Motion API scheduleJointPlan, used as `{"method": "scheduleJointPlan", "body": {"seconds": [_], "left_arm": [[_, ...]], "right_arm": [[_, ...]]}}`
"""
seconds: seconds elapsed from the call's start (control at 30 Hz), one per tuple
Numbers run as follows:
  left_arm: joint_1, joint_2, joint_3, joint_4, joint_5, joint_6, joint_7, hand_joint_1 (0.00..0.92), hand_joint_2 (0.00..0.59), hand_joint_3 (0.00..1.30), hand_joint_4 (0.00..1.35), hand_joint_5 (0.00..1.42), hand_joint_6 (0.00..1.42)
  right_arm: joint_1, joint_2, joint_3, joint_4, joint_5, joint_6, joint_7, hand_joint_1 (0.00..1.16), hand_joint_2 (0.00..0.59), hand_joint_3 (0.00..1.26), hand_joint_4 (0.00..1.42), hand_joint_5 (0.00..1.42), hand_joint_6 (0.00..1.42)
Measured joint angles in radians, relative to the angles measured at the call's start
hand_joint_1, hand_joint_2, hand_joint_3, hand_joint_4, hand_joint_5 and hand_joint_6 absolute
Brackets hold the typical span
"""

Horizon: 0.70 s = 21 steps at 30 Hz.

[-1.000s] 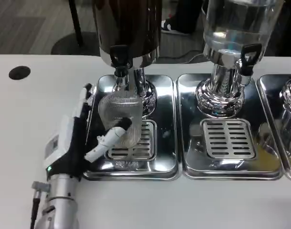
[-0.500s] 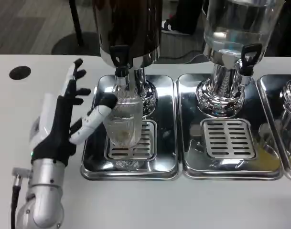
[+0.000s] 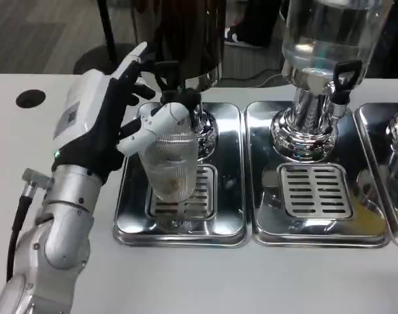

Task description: Grasp the cup under the faucet to collect the drink, then remove the cup.

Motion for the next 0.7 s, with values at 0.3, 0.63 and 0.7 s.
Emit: {"method": "scheduleJointPlan", "body": {"seconds": [0.3, 0.63, 0.7], "left_arm": [[0.000, -0.005, -0.017, -0.070, 0.000, 0.030, -0.022, 0.000, 0.055, 0.23, 0.32, 0.43, 0.45], [0.008, -0.010, -0.014, -0.088, 0.001, 0.030, -0.022, 0.000, 0.058, 0.37, 0.41, 0.43, 0.47], [0.010, -0.013, -0.013, -0.091, 0.002, 0.030, -0.022, 0.000, 0.058, 0.40, 0.43, 0.44, 0.47]], "right_arm": [[0.003, 0.004, -0.001, 0.012, 0.000, -0.007, 0.000, 0.65, 0.522, 0.33, 0.27, 0.19, 0.07], [-0.006, 0.004, -0.001, 0.014, 0.001, -0.007, 0.000, 0.65, 0.522, 0.33, 0.27, 0.20, 0.07], [-0.006, 0.004, -0.001, 0.014, 0.001, -0.007, 0.000, 0.65, 0.522, 0.33, 0.27, 0.20, 0.07]]}}
